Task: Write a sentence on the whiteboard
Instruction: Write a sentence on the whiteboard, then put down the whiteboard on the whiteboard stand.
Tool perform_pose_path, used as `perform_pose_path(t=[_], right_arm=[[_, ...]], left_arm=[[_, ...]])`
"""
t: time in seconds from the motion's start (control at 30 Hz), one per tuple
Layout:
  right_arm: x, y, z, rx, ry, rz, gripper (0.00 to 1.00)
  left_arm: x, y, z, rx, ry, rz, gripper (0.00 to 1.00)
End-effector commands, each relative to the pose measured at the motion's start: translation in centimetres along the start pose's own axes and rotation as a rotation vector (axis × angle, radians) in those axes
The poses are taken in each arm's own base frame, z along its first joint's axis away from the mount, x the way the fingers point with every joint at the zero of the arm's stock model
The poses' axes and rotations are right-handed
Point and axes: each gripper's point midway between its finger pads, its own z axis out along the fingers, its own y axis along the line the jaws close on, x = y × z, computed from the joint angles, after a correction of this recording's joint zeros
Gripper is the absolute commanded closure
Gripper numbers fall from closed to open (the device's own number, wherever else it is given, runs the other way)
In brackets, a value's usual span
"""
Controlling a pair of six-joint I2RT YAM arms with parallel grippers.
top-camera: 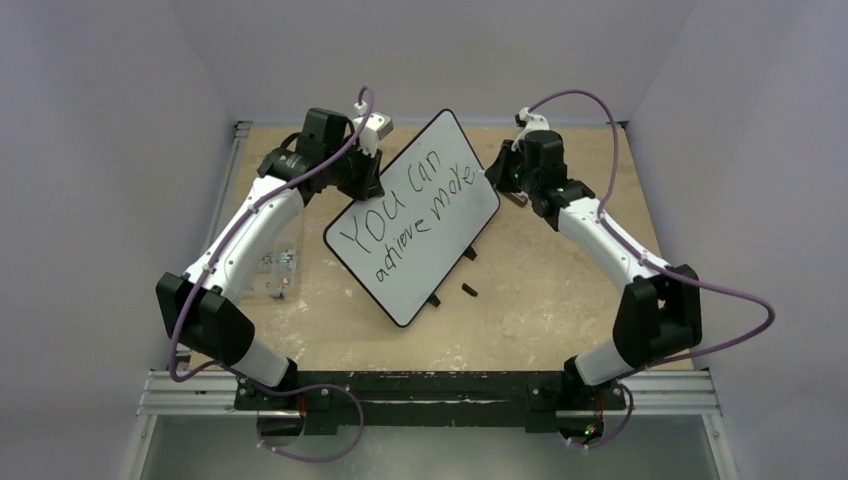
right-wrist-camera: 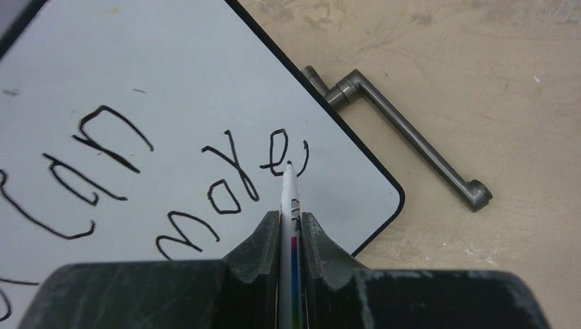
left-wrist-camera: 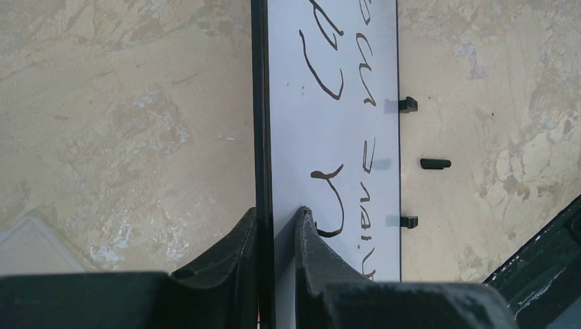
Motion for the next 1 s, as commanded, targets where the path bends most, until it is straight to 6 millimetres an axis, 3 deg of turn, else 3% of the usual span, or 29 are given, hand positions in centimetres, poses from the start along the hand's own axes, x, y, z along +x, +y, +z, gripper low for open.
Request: perform_pose_path(t=[0.0,0.2,0.4,0.63,0.83,0.97], right_arm=[[-2.6,1.1,-3.9,-0.029,-0.091,-0.003,1.00],[-3.0,1.7,-7.2,-0.066,-0.131,-0.002,1.00],[-2.4,1.9,-9.0,-0.091,-0.143,0.001,1.00],[-1.8,2.1,-10.2,-0.107,-0.141,0.001,1.00],[-1.7,2.2,-10.6,-0.116,-0.145,0.001,1.00],[-1.6,2.2,-10.5,-0.119,-0.142,-0.001,1.00]], left_arm=[[2.3,3.1,0.6,-0.135,0.118,0.151,1.00],[2.9,3.1,1.1,-0.125,0.143,0.155,1.00],[3.6,3.0,1.5,-0.108,0.169,0.161,1.00],[4.8,1.5,1.1,-0.024,0.247,0.159,1.00],[7.6,0.7,1.1,0.022,0.366,0.108,1.00],[8.4,0.5,0.6,0.023,0.376,0.100,1.00]])
